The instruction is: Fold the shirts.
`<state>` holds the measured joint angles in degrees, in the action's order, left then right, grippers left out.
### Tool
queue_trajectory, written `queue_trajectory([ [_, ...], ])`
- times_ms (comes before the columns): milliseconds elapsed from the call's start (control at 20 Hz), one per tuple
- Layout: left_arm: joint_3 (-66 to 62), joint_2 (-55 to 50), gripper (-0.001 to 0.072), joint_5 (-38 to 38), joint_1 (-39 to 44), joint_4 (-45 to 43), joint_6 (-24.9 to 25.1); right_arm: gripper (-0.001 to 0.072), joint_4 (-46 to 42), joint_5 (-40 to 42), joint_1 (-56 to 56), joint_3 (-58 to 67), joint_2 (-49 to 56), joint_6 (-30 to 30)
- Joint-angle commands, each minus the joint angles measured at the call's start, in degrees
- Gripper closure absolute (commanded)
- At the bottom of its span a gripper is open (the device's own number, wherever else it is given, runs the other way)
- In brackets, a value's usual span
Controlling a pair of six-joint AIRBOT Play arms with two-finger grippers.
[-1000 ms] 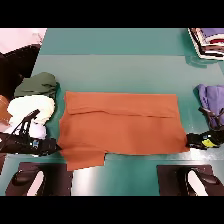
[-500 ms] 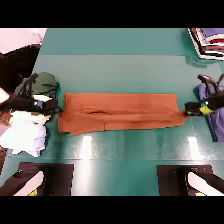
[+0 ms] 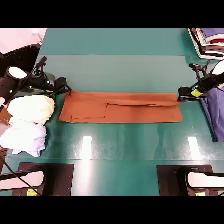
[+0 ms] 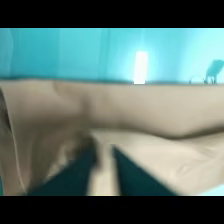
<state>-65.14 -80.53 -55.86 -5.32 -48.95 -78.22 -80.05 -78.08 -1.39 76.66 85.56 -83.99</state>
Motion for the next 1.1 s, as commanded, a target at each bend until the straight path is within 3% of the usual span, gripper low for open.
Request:
queue_trajectory([
  [0,-2.6,-1.9,0.0238,0.8,0.0,1.8,0.2,0.0297,5.6,1.6,1.4,2.1,1.8,1.0],
  [100,-4.5,-1.9,0.0240,-1.8,0.0,1.8,0.2,0.0297,10.0,0.0,4.2,2.0,0.6,4.0],
  [150,-5.5,-1.9,0.0278,-3.8,0.0,1.8,0.3,0.0297,10.8,-1.1,5.8,1.5,-0.2,4.5],
  [200,-6.1,-1.9,0.0495,-5.6,0.0,1.9,0.4,0.0295,11.6,-1.5,7.8,-0.1,-1.4,5.3],
  [250,-6.3,-1.9,0.0690,-6.8,0.0,1.9,0.8,0.0246,11.6,-1.3,9.7,-2.1,-2.5,5.2],
  [300,-6.3,-1.9,0.0683,-7.5,0.0,1.8,0.7,0.0143,11.6,-0.6,12.0,-5.0,-3.7,5.2],
  [350,-6.3,-1.9,0.0683,-8.1,0.0,1.9,0.7,0.0132,11.6,-0.2,14.1,-7.5,-4.3,5.3],
  [550,-6.3,-1.9,0.0684,-8.4,3.1,2.1,0.6,0.0136,24.0,0.9,21.9,-15.6,-1.2,12.7],
  [750,-6.3,-2.2,0.0684,-5.2,11.4,1.6,-1.9,0.0146,29.5,2.7,21.6,-16.6,4.5,14.1],
  [800,-6.3,-2.1,0.0685,-4.0,13.4,1.5,-2.5,0.0199,29.5,3.7,20.4,-16.6,5.3,14.1],
  [900,-6.3,-2.2,0.0685,-0.6,17.7,1.2,-2.8,0.0227,29.5,4.7,17.6,-16.6,6.4,14.7],
  [1050,-6.4,-2.8,0.0685,5.6,23.4,0.5,-2.8,0.0502,29.3,3.2,14.3,-13.9,7.6,15.6],
])
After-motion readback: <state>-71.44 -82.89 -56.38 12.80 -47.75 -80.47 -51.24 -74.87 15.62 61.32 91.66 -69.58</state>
